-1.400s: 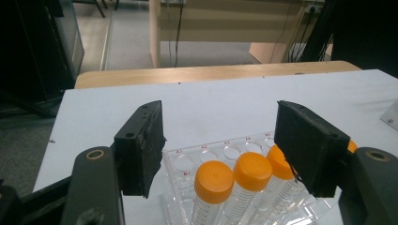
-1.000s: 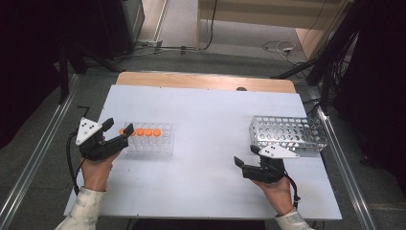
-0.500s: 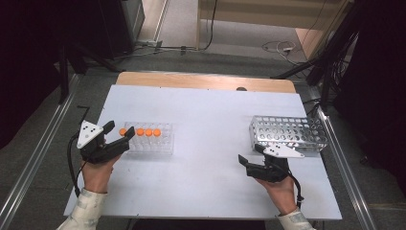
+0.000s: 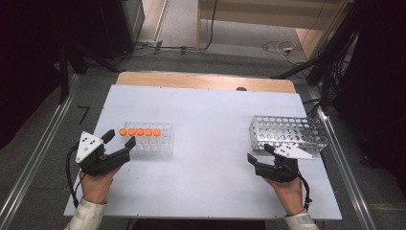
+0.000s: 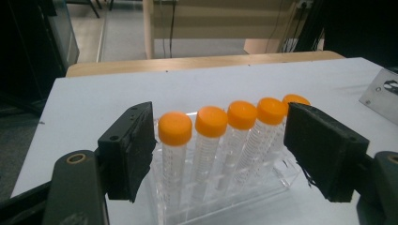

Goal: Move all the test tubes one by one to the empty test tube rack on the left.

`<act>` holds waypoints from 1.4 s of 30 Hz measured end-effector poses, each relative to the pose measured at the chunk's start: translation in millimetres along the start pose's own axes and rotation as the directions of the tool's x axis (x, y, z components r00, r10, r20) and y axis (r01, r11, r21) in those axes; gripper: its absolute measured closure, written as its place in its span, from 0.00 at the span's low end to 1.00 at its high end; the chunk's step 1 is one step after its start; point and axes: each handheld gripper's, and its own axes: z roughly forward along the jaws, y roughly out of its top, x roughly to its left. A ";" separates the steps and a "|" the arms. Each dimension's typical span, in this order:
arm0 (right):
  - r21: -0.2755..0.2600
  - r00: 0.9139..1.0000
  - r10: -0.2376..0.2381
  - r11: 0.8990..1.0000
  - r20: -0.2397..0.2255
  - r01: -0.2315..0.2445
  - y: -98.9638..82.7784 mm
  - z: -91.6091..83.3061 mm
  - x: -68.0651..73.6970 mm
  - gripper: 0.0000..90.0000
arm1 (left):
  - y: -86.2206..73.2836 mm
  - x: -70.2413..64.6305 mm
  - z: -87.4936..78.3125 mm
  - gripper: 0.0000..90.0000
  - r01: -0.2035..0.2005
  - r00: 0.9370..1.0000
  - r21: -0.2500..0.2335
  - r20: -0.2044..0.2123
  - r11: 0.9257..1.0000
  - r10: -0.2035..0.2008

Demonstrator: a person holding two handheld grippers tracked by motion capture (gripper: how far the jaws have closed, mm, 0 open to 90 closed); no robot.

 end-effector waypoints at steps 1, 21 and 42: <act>-0.001 1.000 0.004 1.000 0.004 -0.004 -0.6 -0.7 -0.8 0.25 | -2.0 -1.0 -0.9 0.28 0.001 1.000 0.003 0.000 1.000 -0.001; -0.024 0.997 0.038 0.999 0.064 -0.036 -11.6 -18.6 -20.9 0.25 | -32.5 -10.2 -12.2 0.27 -0.023 1.000 0.032 -0.012 0.999 0.024; -0.037 0.990 0.074 0.997 0.124 -0.070 -27.7 -37.9 -40.4 0.25 | -38.7 -3.2 -17.1 0.27 -0.023 0.999 0.034 -0.044 0.999 0.024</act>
